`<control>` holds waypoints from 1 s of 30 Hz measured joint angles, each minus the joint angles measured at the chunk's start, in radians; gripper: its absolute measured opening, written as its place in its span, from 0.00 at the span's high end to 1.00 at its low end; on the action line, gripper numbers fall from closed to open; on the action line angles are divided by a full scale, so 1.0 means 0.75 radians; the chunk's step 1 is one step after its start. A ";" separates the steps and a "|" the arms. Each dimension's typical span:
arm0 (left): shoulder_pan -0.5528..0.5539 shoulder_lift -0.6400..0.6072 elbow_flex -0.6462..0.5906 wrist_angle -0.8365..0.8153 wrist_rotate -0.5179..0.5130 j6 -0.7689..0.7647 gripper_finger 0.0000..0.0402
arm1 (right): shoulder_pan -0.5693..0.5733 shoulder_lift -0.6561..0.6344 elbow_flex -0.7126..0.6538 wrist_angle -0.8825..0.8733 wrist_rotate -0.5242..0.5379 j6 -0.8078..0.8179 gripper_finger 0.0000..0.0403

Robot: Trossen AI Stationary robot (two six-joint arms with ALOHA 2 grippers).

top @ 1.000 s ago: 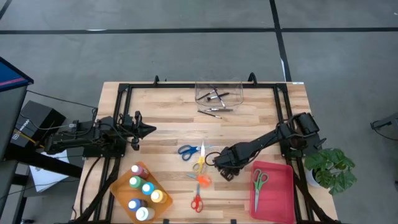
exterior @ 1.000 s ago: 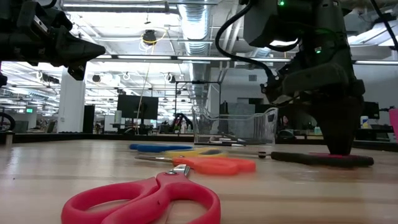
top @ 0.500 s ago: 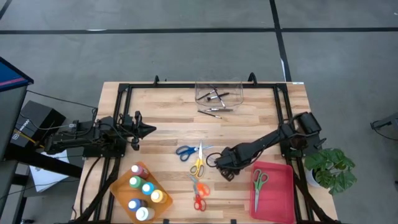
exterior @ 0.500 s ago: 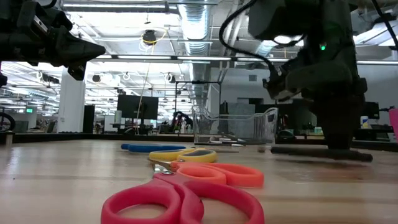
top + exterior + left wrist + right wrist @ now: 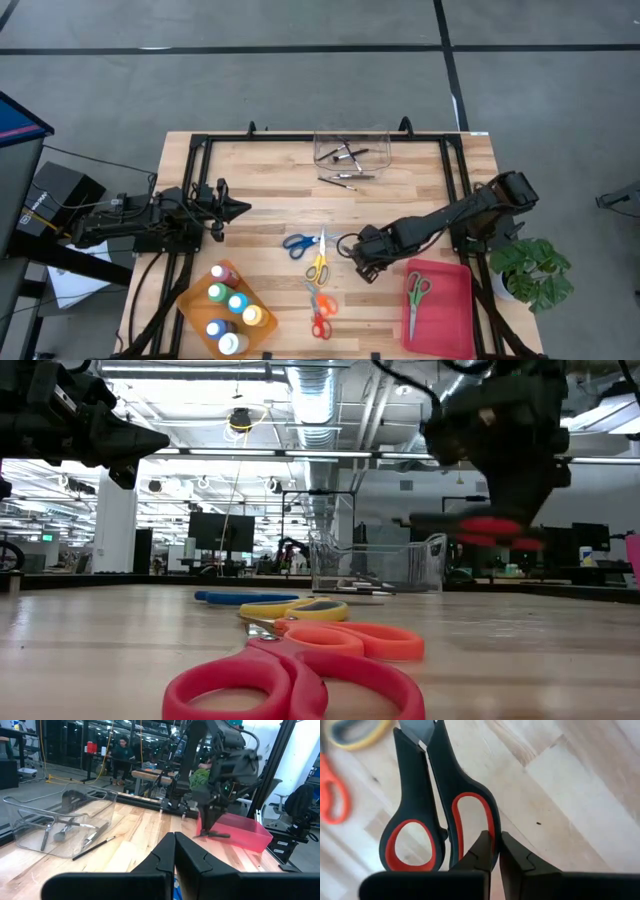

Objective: Pick & Place Paint Supplies
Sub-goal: Put the black scissor into the red bin

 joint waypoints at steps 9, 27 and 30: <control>0.000 0.000 0.000 0.000 0.000 0.000 1.00 | 0.063 -0.148 0.002 -0.118 0.000 0.098 0.98; 0.000 0.000 0.000 0.000 0.000 0.000 1.00 | 0.476 -0.366 0.003 -0.467 -0.001 0.768 0.98; 0.000 0.000 0.000 0.000 0.000 0.000 1.00 | 0.562 -0.367 0.003 -0.496 -0.001 0.897 0.98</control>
